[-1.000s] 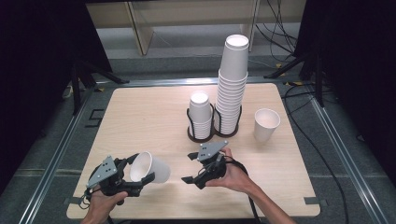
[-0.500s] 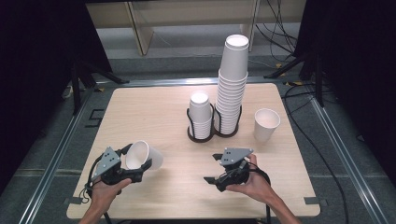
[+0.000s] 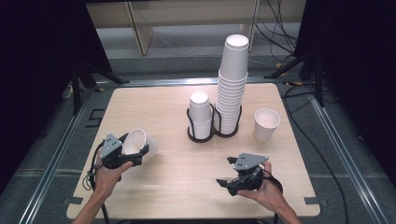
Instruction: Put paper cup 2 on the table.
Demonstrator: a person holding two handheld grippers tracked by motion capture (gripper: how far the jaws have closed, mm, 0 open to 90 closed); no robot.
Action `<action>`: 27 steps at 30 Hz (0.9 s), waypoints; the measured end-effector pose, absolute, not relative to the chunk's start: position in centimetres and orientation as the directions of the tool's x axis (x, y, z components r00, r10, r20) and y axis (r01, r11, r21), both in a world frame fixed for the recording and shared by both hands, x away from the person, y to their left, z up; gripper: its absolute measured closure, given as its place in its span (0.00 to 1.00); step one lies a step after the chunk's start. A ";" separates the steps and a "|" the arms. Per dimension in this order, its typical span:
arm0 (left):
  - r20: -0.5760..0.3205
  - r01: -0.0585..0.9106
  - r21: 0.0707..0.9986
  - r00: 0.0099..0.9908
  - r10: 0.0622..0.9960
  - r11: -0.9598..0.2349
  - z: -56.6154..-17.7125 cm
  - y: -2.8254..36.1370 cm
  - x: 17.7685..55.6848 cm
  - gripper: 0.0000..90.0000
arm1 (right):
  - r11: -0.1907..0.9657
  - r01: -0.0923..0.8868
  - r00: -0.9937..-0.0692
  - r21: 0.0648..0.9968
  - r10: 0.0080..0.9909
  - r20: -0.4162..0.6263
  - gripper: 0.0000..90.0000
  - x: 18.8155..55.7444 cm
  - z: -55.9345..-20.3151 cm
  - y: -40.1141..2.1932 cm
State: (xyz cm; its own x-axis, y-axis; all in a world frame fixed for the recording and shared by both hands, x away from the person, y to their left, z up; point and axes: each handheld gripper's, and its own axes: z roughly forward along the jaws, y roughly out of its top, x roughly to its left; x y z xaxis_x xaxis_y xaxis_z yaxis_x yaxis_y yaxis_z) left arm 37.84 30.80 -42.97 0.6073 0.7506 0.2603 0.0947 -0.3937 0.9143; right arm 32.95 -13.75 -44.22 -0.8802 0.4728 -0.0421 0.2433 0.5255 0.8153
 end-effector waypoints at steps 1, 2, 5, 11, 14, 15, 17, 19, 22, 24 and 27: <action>0.259 0.092 0.916 0.607 0.751 -0.391 -43.0 30.9 38.2 0.11 | 0.521 0.263 -0.876 0.812 0.481 -0.025 0.18 32.8 -44.3 -13.8; 0.265 0.101 0.910 0.603 0.752 -0.402 -43.0 31.0 38.5 0.11 | 0.523 0.263 -0.877 0.811 0.481 -0.025 0.19 32.8 -44.4 -13.8; 0.274 0.106 0.904 0.600 0.752 -0.414 -43.4 31.2 39.5 0.11 | 0.527 0.261 -0.871 0.809 0.490 -0.039 0.19 32.9 -44.5 -13.9; 0.287 0.116 0.895 0.589 0.756 -0.430 -43.5 31.7 41.4 0.11 | 0.536 0.269 -0.870 0.800 0.492 -0.037 0.19 32.8 -44.7 -13.9; 0.296 0.124 0.889 0.580 0.759 -0.442 -43.6 31.9 42.3 0.11 | 0.538 0.271 -0.869 0.798 0.493 -0.038 0.19 32.8 -44.8 -13.9; 0.302 0.130 0.884 0.574 0.761 -0.449 -43.7 31.9 42.6 0.11 | 0.543 0.261 -0.870 0.798 0.491 -0.049 0.19 32.9 -44.8 -13.9; 0.305 0.130 0.883 0.572 0.762 -0.450 -43.8 32.0 43.2 0.11 | 0.543 0.265 -0.869 0.797 0.493 -0.047 0.19 32.9 -44.8 -13.9; 0.305 0.129 0.883 0.573 0.761 -0.451 -43.9 31.9 43.7 0.11 | 0.538 0.283 -0.865 0.794 0.501 -0.031 0.19 32.7 -44.8 -13.9; 0.307 0.135 0.878 0.577 0.757 -0.459 -44.1 31.8 44.3 0.11 | 0.543 0.271 -0.871 0.795 0.489 -0.037 0.19 32.8 -44.9 -13.8; 0.315 0.153 0.867 0.568 0.760 -0.474 -44.3 31.7 44.4 0.11 | 0.551 0.256 -0.875 0.794 0.481 -0.051 0.20 32.9 -44.9 -13.7; 0.318 0.153 0.862 0.581 0.750 -0.483 -45.0 31.6 45.1 0.11 | 0.549 0.271 -0.875 0.791 0.483 -0.036 0.20 32.8 -45.0 -13.6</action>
State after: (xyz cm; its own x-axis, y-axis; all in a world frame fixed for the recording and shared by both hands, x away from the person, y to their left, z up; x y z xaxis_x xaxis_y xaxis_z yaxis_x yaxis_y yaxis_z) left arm 45.15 31.59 -44.99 0.5806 0.7497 0.3175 0.1528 -0.4834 0.8620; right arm 32.77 -13.64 -44.97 -0.8747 0.4834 -0.0356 0.2711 0.5489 0.7907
